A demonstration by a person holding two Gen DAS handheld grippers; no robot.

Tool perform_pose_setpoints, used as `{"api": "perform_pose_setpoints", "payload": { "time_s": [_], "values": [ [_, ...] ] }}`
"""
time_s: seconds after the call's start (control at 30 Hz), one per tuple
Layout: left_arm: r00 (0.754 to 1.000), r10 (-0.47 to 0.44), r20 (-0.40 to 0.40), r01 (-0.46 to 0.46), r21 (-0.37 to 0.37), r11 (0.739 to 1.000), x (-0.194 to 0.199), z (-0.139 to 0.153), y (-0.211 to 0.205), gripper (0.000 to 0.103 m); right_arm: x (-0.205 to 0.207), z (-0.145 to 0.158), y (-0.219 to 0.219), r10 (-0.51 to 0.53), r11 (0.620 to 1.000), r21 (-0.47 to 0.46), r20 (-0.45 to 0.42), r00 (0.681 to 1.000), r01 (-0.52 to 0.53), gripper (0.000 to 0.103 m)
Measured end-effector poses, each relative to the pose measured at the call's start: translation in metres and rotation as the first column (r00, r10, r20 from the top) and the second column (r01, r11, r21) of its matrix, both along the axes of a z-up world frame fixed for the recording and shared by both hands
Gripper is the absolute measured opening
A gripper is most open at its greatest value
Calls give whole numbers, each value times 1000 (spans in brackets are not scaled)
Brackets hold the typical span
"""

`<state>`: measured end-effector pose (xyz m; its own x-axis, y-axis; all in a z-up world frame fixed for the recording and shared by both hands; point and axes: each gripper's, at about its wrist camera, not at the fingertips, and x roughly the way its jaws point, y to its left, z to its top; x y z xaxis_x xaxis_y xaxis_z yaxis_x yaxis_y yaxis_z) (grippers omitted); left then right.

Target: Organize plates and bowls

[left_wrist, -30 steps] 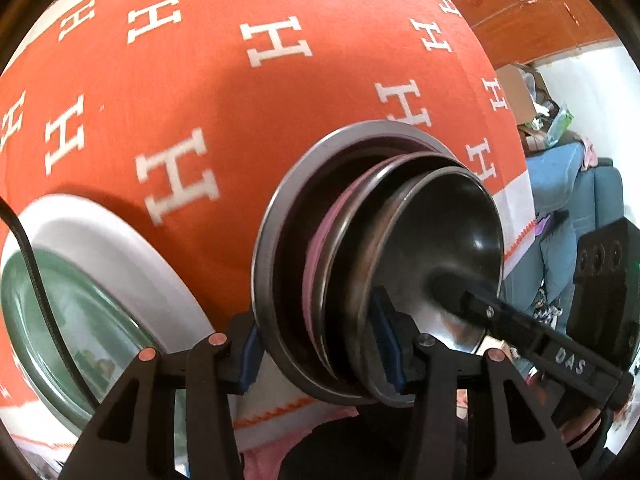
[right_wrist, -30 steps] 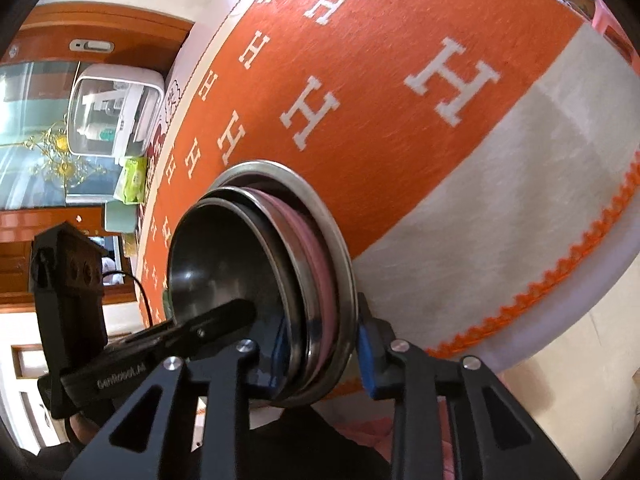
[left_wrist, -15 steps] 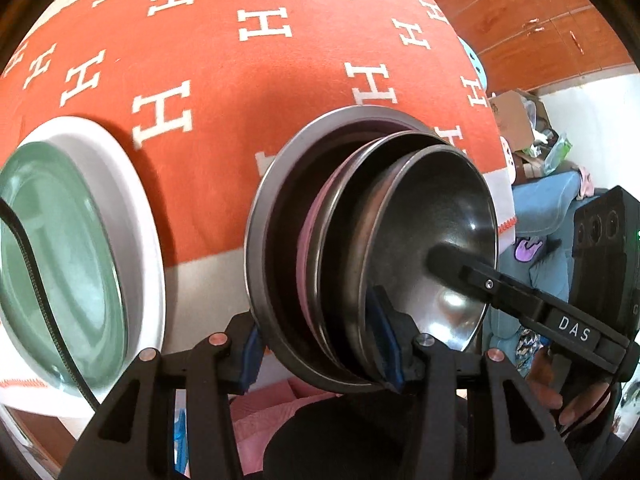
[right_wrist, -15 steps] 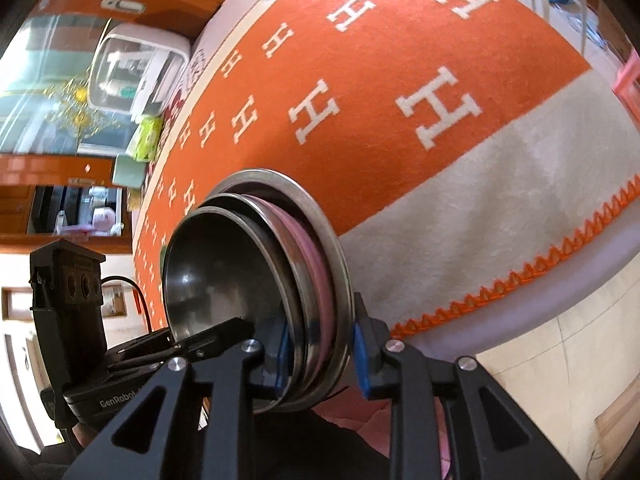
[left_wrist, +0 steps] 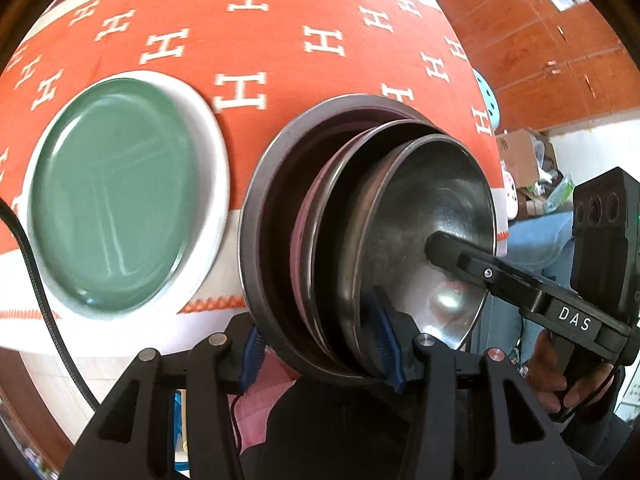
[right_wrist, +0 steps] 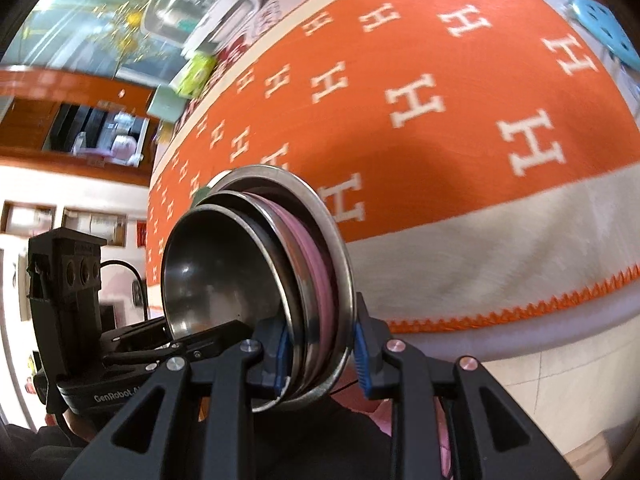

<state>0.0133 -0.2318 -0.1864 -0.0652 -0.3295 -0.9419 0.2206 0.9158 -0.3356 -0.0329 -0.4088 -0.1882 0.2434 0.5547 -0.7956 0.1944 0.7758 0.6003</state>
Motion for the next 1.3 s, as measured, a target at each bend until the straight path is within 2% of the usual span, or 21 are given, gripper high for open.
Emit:
{"api": "perform_pose_setpoints", "payload": {
  "time_s": [0.4, 0.67, 1.0, 1.3],
  "values": [
    [989, 148, 9, -148, 14, 989, 1, 13, 70, 47, 32, 12, 68, 183, 983, 2, -2, 983, -183, 27],
    [979, 202, 5, -202, 33, 979, 5, 15, 114, 47, 47, 12, 110, 243, 970, 4, -18, 970, -243, 27],
    [982, 187, -3, -186, 41, 982, 27, 12, 160, 47, 68, 8, 150, 229, 973, -12, -43, 973, -229, 27],
    [996, 94, -13, -93, 36, 995, 67, 1, 181, 47, 86, 1, 169, 147, 988, -34, -76, 986, -150, 27]
  ]
}}
